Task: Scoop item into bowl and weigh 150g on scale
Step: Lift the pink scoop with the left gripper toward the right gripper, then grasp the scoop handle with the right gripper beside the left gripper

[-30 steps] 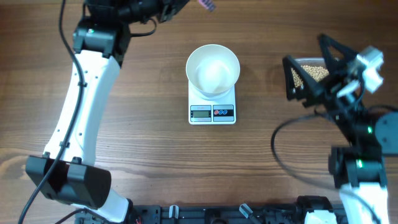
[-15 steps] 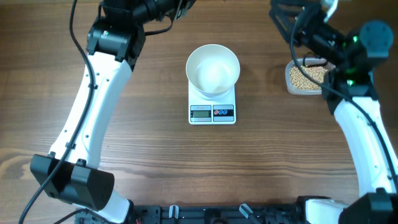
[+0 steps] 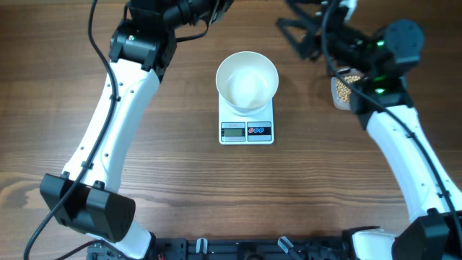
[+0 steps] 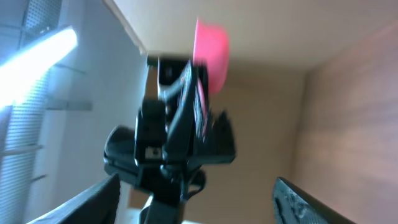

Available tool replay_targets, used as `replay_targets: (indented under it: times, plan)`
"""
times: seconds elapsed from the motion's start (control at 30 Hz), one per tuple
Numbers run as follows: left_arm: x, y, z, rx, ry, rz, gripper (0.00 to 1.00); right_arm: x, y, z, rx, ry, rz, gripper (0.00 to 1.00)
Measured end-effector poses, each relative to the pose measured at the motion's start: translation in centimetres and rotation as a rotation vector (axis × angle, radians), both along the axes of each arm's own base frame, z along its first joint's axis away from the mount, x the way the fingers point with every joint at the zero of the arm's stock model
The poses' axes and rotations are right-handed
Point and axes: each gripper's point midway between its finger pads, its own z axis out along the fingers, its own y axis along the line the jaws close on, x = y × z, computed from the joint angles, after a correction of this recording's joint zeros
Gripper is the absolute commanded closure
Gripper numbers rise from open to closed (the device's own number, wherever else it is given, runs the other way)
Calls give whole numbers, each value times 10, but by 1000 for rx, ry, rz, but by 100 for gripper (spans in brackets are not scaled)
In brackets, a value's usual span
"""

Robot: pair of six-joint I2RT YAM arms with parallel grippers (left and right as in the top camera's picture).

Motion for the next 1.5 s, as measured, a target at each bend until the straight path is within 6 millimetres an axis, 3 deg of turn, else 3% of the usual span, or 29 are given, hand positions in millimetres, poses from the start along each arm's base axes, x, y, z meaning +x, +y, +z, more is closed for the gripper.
replay_targets:
  times: [0.13, 0.27, 0.63, 1.5]
  plan:
    - [-7, -9, 0, -8, 10, -39, 96, -10, 20, 1, 36, 65, 55, 34]
    - [-19, -16, 3, -23, 7, -115, 96, -9, 18, 6, 65, 80, 51, 35]
    - [-39, -25, 6, -56, 50, -240, 96, -1, 13, 12, 87, 62, -7, 55]
    - [-44, -27, 6, -63, 63, -269, 96, 1, 12, 12, 93, 66, -19, 69]
